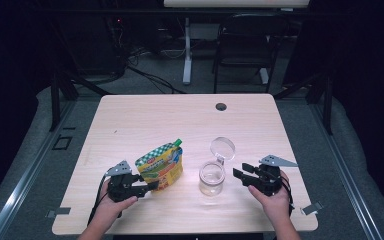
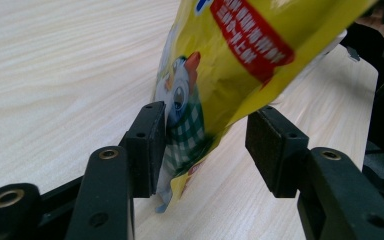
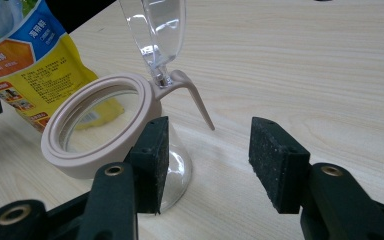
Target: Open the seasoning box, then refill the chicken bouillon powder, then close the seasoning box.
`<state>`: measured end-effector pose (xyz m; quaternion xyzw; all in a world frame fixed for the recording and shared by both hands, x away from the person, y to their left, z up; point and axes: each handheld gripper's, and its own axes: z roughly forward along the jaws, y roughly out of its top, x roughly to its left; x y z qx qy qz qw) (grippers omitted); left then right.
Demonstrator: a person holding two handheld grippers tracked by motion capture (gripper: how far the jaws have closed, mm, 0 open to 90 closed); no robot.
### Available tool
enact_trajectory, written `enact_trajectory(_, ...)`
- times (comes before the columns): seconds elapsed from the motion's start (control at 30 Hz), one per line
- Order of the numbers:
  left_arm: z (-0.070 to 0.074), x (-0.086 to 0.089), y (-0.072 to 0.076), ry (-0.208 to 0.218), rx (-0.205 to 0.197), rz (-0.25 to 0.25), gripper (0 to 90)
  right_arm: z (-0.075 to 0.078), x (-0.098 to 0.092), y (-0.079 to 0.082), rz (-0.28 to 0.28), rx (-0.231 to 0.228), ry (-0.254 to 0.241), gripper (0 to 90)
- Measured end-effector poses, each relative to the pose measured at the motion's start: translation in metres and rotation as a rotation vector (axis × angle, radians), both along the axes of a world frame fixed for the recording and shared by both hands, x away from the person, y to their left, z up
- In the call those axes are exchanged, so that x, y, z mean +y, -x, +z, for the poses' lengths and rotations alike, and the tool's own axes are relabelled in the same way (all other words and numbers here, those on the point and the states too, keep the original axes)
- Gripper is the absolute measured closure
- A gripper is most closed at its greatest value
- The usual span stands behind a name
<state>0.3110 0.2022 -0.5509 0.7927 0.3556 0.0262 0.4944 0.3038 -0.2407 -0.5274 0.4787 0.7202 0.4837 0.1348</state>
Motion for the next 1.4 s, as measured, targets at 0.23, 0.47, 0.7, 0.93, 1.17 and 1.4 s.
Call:
enact_trajectory(0.23, -0.003, -0.004, -0.003, -0.011, 0.010, -0.001, 47.2, -0.001, -0.001, 0.001, -0.003, 0.001, -0.001, 50.3)
enact_trajectory(0.47, -0.007, -0.007, -0.007, -0.010, 0.040, 0.004, 42.7, -0.001, 0.000, 0.002, -0.001, 0.002, 0.003, 50.0)
enact_trajectory(0.7, -0.011, -0.016, -0.011, -0.035, 0.028, 0.012, 38.9, -0.002, 0.000, 0.003, -0.003, 0.002, 0.002, 50.0)
enact_trajectory(0.93, -0.015, -0.022, -0.016, -0.046, 0.021, 0.019, 35.3, -0.002, -0.001, 0.004, -0.003, 0.005, 0.010, 49.9)
enact_trajectory(1.17, -0.019, -0.024, -0.020, -0.040, 0.014, 0.014, 32.2, -0.003, 0.000, 0.004, -0.004, 0.004, 0.011, 49.9)
enact_trajectory(1.4, -0.022, -0.027, -0.022, -0.048, 0.023, 0.014, 30.9, -0.003, 0.000, 0.004, -0.002, 0.005, 0.005, 49.9)
